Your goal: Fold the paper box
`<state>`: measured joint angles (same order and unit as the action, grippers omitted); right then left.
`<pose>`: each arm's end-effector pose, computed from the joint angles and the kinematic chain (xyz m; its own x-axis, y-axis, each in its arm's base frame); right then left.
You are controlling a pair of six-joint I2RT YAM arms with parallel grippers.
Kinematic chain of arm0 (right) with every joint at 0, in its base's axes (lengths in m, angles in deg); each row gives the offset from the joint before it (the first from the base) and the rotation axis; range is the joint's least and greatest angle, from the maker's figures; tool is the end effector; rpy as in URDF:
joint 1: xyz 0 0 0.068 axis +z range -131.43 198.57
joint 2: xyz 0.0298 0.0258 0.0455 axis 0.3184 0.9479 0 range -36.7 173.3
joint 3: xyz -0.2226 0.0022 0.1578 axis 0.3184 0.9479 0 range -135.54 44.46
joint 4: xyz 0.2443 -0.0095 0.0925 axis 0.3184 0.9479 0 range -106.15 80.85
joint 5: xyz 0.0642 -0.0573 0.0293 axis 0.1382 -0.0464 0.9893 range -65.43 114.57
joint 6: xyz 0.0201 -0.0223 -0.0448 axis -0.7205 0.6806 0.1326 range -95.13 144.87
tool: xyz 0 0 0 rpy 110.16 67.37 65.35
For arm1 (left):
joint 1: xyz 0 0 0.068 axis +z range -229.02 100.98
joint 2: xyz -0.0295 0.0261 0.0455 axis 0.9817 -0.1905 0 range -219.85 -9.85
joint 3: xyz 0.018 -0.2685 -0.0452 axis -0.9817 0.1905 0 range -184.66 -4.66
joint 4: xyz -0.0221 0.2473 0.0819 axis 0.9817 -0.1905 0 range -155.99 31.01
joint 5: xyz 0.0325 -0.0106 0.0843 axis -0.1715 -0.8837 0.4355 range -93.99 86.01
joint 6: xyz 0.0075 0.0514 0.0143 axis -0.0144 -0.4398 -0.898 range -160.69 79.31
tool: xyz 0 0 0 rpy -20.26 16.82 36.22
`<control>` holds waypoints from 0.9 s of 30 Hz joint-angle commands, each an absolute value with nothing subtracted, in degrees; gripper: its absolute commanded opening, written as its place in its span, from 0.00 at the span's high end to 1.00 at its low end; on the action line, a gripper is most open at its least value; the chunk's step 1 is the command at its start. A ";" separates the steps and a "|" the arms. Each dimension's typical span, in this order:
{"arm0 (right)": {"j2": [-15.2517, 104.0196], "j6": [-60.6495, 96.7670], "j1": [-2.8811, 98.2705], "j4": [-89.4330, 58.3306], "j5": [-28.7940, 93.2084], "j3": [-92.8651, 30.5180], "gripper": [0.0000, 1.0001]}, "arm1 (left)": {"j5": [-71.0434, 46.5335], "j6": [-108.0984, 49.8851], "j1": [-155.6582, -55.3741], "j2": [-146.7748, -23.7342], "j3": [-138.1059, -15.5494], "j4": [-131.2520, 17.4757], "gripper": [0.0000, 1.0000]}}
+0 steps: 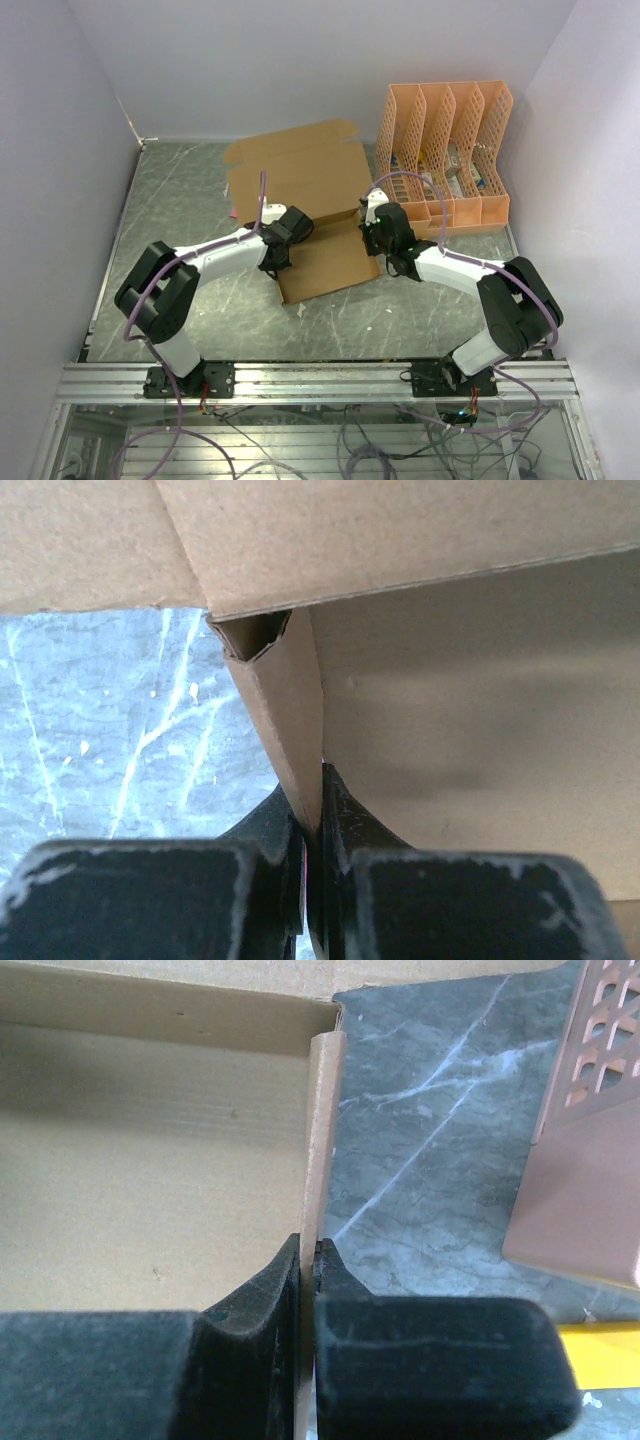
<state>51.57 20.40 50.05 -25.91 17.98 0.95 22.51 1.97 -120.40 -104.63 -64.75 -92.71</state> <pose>0.2731 0.1626 0.1848 -0.5218 -0.2286 -0.8218 -0.3991 0.9169 -0.0016 0.2480 -0.1974 0.1881 -0.8305 -0.0765 -0.5518 -0.1283 0.9902 0.0558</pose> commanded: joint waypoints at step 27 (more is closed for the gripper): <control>54.04 20.04 51.26 -28.13 24.12 -1.26 1.00 | 16.65 -1.04 -121.41 -102.14 -65.67 -90.04 0.51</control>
<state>54.06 19.53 50.10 -26.04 20.16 0.17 19.60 -1.70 -121.01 -105.11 -65.24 -94.74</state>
